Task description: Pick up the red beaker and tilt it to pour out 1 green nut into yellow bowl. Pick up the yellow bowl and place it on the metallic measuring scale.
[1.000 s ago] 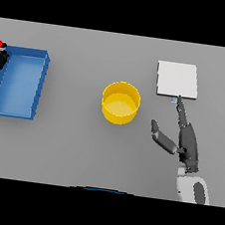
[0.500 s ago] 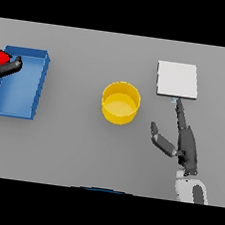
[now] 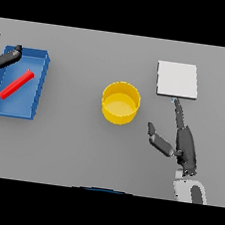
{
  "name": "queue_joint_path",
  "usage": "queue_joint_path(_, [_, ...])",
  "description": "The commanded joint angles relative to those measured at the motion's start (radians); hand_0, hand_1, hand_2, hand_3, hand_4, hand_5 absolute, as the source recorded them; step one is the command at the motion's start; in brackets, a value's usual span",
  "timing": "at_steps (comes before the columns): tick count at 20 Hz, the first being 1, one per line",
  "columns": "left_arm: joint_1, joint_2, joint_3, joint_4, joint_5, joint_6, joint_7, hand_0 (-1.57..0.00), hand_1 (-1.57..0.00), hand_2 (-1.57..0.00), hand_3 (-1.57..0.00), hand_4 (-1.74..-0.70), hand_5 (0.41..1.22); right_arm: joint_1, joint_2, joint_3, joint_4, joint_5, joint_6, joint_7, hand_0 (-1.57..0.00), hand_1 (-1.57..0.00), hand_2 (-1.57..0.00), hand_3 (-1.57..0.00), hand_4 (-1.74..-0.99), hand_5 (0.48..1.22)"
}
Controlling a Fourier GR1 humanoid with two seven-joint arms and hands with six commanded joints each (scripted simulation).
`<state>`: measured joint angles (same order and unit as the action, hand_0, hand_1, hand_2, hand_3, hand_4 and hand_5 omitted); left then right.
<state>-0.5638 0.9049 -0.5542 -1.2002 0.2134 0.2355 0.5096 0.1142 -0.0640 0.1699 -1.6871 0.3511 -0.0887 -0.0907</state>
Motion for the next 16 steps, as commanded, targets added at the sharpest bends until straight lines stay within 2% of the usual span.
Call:
queue_joint_path(1, [0.013, 0.004, 0.005, -0.011, 0.007, 0.005, -0.014, -0.05, -0.04, -0.04, -0.04, -0.79, 0.671, -0.003, -0.005, 0.007, -0.007, 0.008, 0.007, 0.012, 0.00, 0.00, 0.00, 0.00, -1.198, 0.662])
queue_joint_path(3, [0.006, -0.008, 0.004, -0.001, 0.003, 0.012, -0.018, -0.03, -0.03, -0.03, -0.02, -0.78, 0.679, -0.040, -0.024, 0.022, 0.008, 0.003, 0.051, -0.013, 0.00, 0.00, 0.00, 0.00, -1.162, 0.694])
queue_joint_path(6, [0.013, -0.014, -0.002, -0.006, 0.004, 0.016, -0.011, -0.02, -0.01, -0.01, -0.01, -0.78, 0.700, -0.116, -0.097, 0.050, 0.012, 0.045, 0.122, -0.001, 0.00, 0.00, 0.00, 0.00, -1.221, 0.709])
queue_joint_path(7, [0.012, -0.022, -0.007, -0.006, 0.002, 0.020, -0.012, -0.01, -0.01, -0.01, -0.01, -0.79, 0.704, -0.149, -0.115, 0.059, 0.024, 0.060, 0.143, 0.019, 0.00, 0.00, 0.00, 0.00, -1.234, 0.707])
queue_joint_path(9, [0.014, -0.023, -0.006, -0.001, 0.003, 0.020, -0.018, -0.01, -0.01, -0.01, -0.01, -0.79, 0.709, -0.207, -0.160, 0.091, 0.047, 0.119, 0.182, 0.060, 0.00, 0.00, 0.00, 0.00, -1.268, 0.691])
queue_joint_path(11, [0.007, -0.027, -0.010, 0.005, -0.004, 0.020, -0.020, 0.00, 0.00, 0.00, 0.00, -0.79, 0.709, -0.269, -0.222, 0.124, 0.067, 0.187, 0.223, 0.069, 0.00, 0.00, 0.00, 0.00, -1.282, 0.677])
queue_joint_path(14, [0.003, -0.026, -0.010, 0.011, 0.001, 0.008, -0.021, 0.00, 0.00, 0.00, 0.00, -0.79, 0.712, -0.390, -0.280, 0.196, 0.108, 0.289, 0.280, 0.055, 0.00, 0.00, 0.00, 0.00, -1.276, 0.668])
queue_joint_path(16, [0.009, -0.022, -0.005, 0.004, 0.007, 0.012, -0.023, 0.00, 0.00, 0.00, 0.00, -0.79, 0.719, -0.451, -0.296, 0.236, 0.152, 0.328, 0.313, 0.033, 0.00, 0.00, 0.00, 0.00, -1.270, 0.664])
